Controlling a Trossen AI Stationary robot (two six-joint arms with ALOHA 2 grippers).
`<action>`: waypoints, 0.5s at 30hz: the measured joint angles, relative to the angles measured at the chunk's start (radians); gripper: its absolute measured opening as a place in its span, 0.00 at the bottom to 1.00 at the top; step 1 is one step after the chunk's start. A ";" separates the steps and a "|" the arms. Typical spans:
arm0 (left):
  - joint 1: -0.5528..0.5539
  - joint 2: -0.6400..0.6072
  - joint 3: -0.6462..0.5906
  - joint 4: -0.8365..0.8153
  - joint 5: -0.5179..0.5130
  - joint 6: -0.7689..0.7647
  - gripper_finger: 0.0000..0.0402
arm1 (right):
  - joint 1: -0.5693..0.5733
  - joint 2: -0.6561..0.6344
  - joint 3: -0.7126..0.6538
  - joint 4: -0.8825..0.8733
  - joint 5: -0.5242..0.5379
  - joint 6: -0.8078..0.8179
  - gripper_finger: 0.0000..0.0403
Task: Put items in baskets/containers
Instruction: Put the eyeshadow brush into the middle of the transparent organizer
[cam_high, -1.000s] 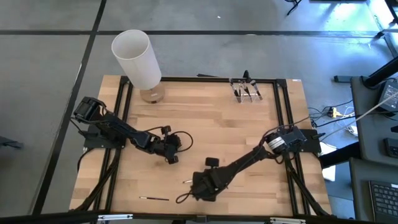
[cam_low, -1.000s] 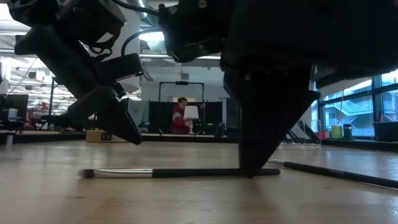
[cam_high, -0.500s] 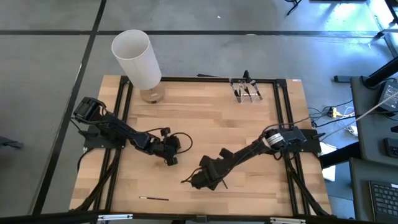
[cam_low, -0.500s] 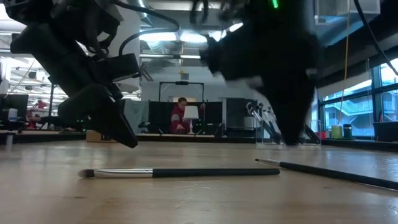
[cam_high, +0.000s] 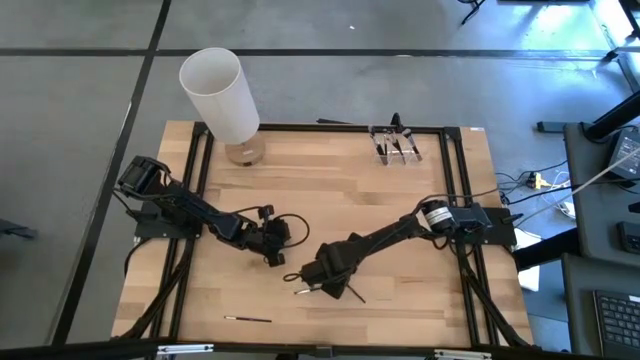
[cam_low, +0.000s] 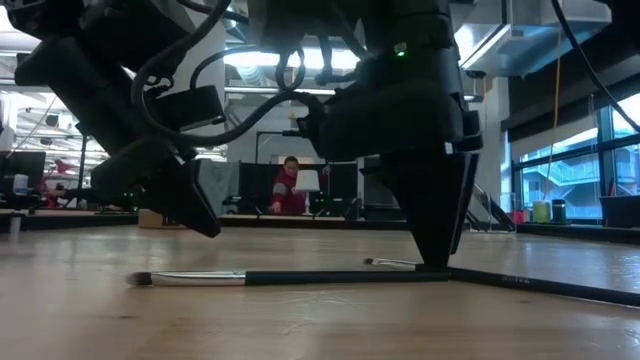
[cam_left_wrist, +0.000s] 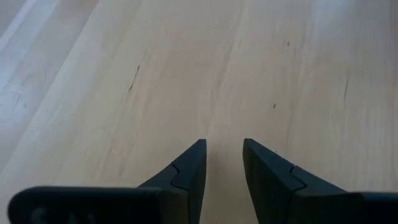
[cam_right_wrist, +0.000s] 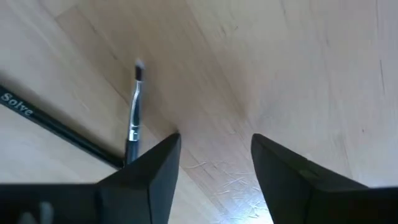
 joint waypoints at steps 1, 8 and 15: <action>0.000 0.000 0.000 -0.001 0.000 0.000 0.25 | -0.001 0.000 0.000 0.000 0.000 -0.003 0.50; 0.000 0.000 0.000 -0.002 0.000 -0.005 0.25 | 0.013 -0.056 0.001 0.034 -0.001 0.021 0.44; 0.000 0.000 0.000 -0.002 0.000 -0.008 0.25 | 0.049 -0.066 -0.010 0.113 0.023 0.049 0.41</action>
